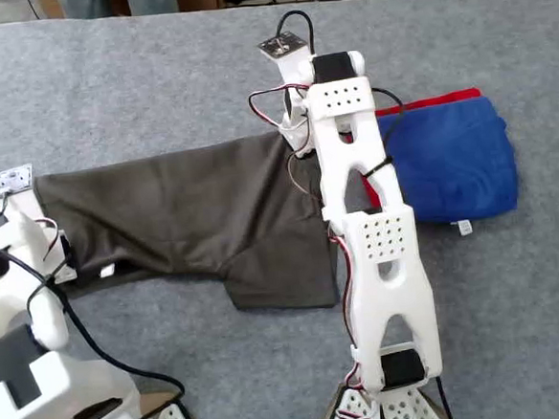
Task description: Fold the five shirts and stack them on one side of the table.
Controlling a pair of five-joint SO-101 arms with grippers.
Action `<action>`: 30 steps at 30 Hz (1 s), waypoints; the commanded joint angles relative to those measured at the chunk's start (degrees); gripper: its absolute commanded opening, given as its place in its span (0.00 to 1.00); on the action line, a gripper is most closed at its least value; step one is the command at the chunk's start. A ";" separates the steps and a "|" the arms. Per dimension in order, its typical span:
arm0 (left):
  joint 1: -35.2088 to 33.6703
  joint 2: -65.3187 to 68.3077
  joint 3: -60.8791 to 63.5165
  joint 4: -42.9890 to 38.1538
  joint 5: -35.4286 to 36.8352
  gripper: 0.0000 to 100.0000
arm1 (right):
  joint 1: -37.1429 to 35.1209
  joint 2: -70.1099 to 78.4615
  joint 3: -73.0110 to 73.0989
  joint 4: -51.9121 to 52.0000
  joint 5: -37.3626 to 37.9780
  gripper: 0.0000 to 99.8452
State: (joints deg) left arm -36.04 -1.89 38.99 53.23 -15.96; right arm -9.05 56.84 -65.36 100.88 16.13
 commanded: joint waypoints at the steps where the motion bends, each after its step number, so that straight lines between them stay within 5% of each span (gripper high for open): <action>1: -0.66 0.18 -3.30 2.02 0.53 0.04 | -0.62 -4.00 0.13 -0.09 -0.44 0.01; 15: -0.84 0.26 -19.65 21.19 0.09 0.03 | -0.62 0.57 -0.31 -0.09 -0.44 0.01; 30: -3.82 0.35 -20.35 23.30 -3.52 0.03 | -0.70 1.19 -0.40 -0.09 -0.18 0.01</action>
State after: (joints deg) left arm -38.42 -1.19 21.41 76.26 -18.86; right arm -9.14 58.68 -65.36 100.88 16.13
